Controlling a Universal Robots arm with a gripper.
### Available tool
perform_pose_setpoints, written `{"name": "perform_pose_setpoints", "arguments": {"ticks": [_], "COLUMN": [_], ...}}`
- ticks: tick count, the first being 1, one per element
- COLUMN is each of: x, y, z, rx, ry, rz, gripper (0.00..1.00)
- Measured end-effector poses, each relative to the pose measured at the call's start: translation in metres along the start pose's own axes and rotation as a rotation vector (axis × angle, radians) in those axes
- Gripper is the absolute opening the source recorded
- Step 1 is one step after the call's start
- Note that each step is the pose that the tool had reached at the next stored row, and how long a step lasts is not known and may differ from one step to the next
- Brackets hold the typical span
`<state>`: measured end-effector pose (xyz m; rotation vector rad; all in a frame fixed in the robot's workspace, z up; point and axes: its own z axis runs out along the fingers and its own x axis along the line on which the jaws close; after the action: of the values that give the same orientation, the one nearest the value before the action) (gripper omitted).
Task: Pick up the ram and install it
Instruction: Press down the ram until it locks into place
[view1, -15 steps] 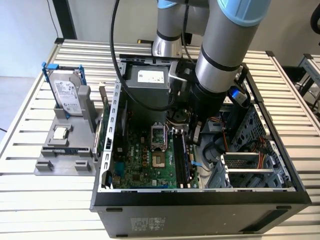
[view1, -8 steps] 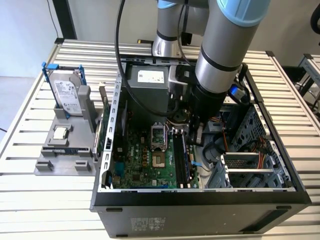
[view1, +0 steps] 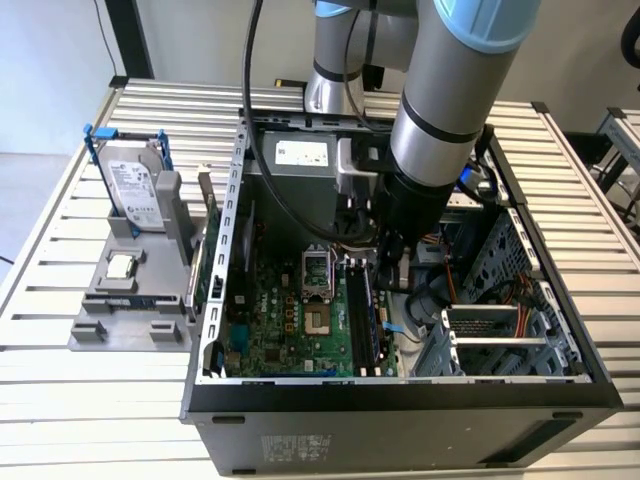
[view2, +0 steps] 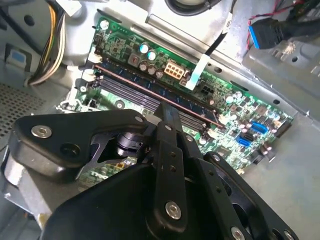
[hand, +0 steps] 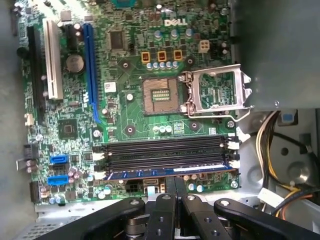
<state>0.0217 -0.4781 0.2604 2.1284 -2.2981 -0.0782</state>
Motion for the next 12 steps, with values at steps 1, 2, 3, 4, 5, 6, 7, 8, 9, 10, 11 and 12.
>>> {"name": "perform_pose_setpoints", "arguments": {"ticks": [1,2,3,4,5,6,7,8,9,10,11,12], "x": [0.0000,0.0000,0.0000,0.0000,0.0000,0.0000,0.0000,0.0000,0.0000,0.0000,0.0000,0.0000], "y": [0.0000,0.0000,0.0000,0.0000,0.0000,0.0000,0.0000,0.0000,0.0000,0.0000,0.0000,0.0000], "z": [0.0000,0.0000,0.0000,-0.0001,-0.0001,0.0000,0.0000,-0.0001,0.0000,0.0000,0.0000,0.0000], "rx": [-0.0001,-0.0002,-0.0002,-0.0003,-0.0002,-0.0002,-0.0002,-0.0002,-0.0002,-0.0002,-0.0002,-0.0002], "ry": [0.0005,0.0008,0.0009,0.0013,0.0013,0.0013,0.0013,0.0014,0.0014,0.0013,0.0014,0.0014], "rz": [-0.006,-0.009,-0.009,-0.009,-0.009,-0.009,-0.009,-0.009,-0.009,-0.009,-0.009,-0.009], "gripper": [0.00,0.00,0.00,0.00,0.00,0.00,0.00,0.00,0.00,0.00,0.00,0.00]}}
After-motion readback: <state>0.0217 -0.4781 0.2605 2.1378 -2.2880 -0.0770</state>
